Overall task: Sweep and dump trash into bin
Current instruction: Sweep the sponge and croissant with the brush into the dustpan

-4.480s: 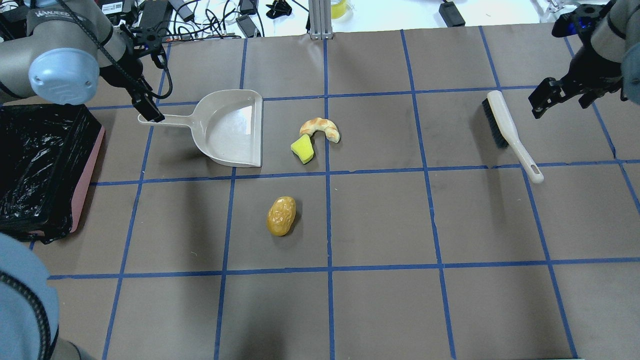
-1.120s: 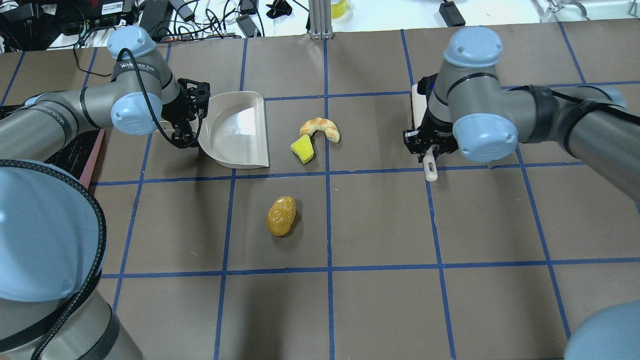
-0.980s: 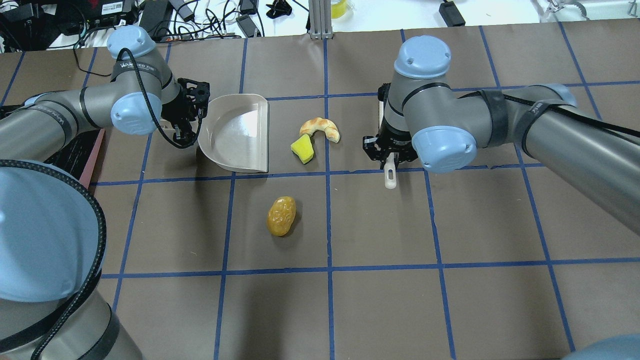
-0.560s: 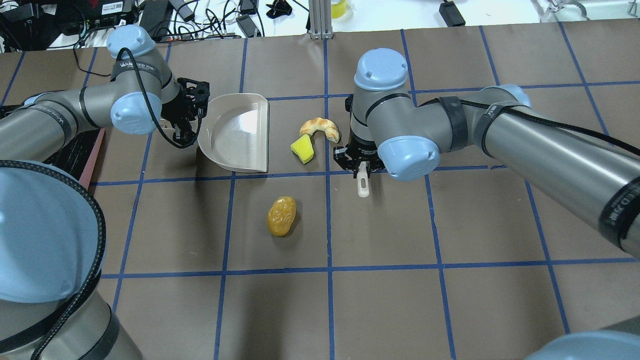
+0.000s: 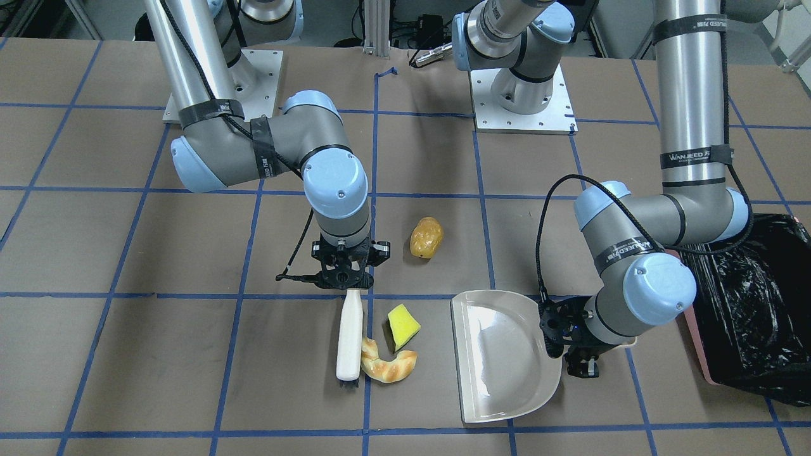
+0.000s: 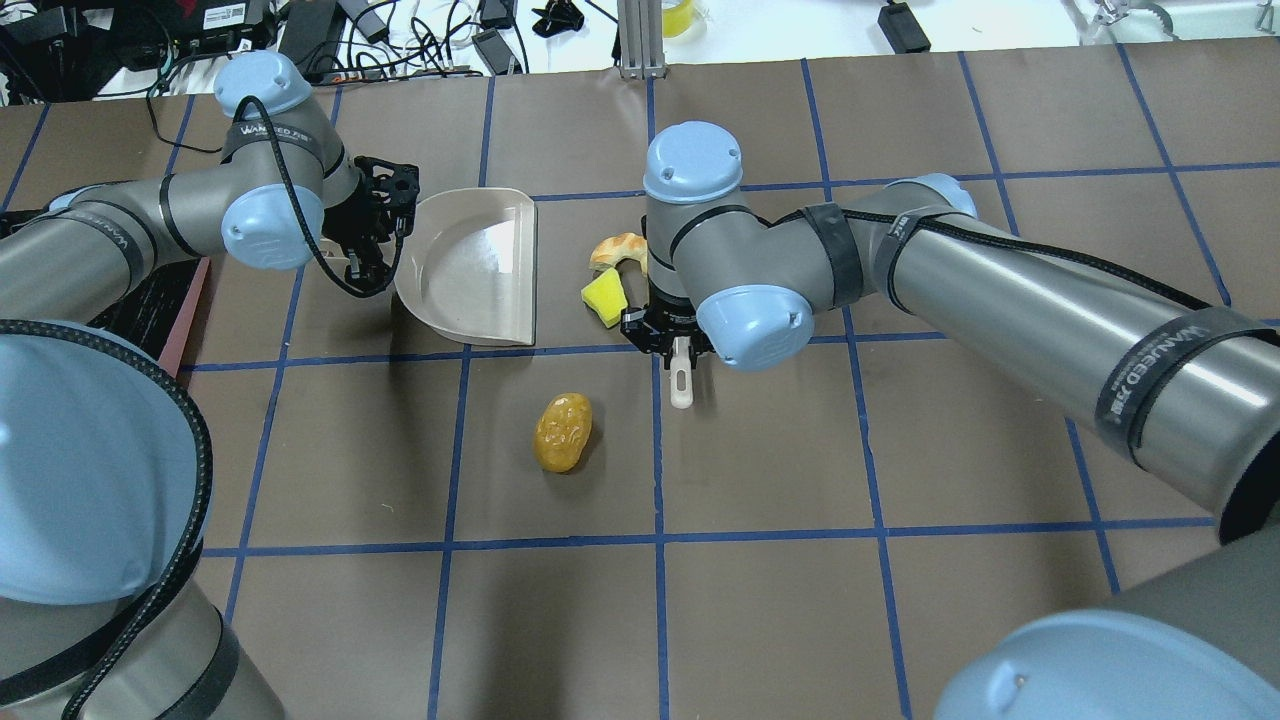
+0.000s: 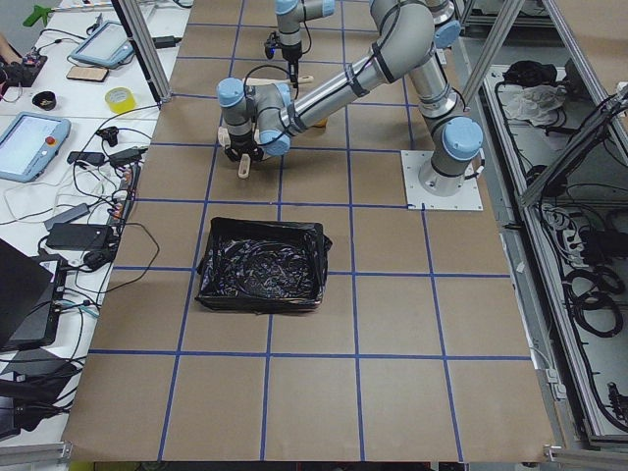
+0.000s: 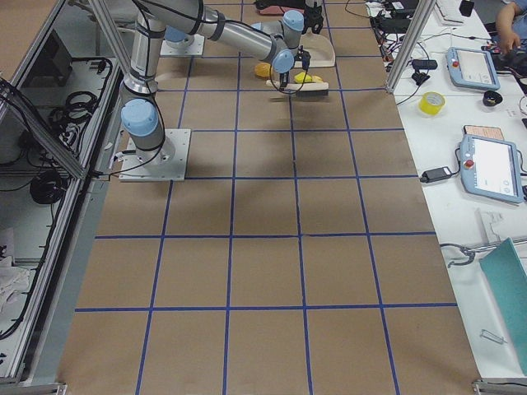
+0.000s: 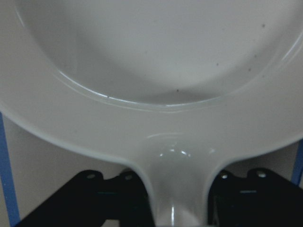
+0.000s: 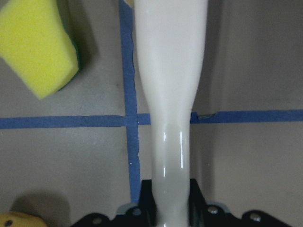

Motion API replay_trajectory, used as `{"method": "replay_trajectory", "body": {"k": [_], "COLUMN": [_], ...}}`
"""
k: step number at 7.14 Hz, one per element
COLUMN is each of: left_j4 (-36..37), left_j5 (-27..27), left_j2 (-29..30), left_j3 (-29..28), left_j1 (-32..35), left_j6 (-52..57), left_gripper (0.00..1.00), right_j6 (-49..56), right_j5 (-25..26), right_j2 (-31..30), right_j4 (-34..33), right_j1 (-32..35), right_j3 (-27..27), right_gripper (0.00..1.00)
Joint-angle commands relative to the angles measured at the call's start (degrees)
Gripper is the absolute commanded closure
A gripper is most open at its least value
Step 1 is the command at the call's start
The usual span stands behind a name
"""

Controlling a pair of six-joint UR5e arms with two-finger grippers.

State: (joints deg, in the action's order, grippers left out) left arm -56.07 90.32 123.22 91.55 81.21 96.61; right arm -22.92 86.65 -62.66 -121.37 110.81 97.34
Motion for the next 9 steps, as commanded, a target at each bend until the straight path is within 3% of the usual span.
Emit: {"method": "replay_trajectory", "body": {"k": [1,6,9], "left_j4": [0.0,0.0,0.0], "left_j5": [0.12,0.12,0.04], "left_j2": [0.0,0.0,0.0], "left_j3": [-0.06,0.03,-0.06], "left_j1": [0.0,0.0,0.0], "left_j6": [0.33,0.24,0.24], "left_gripper": [1.0,1.0,1.0], "right_j6": [-8.76,-25.74,-29.28], "right_j5": [-0.25,-7.02,-10.71], "right_j2": [2.97,12.01,14.23], "right_j4": [0.08,2.28,5.94], "right_j1": [5.36,12.4,13.3], "right_j3": [-3.54,-19.26,-27.0], "right_gripper": [1.0,1.0,1.0]}}
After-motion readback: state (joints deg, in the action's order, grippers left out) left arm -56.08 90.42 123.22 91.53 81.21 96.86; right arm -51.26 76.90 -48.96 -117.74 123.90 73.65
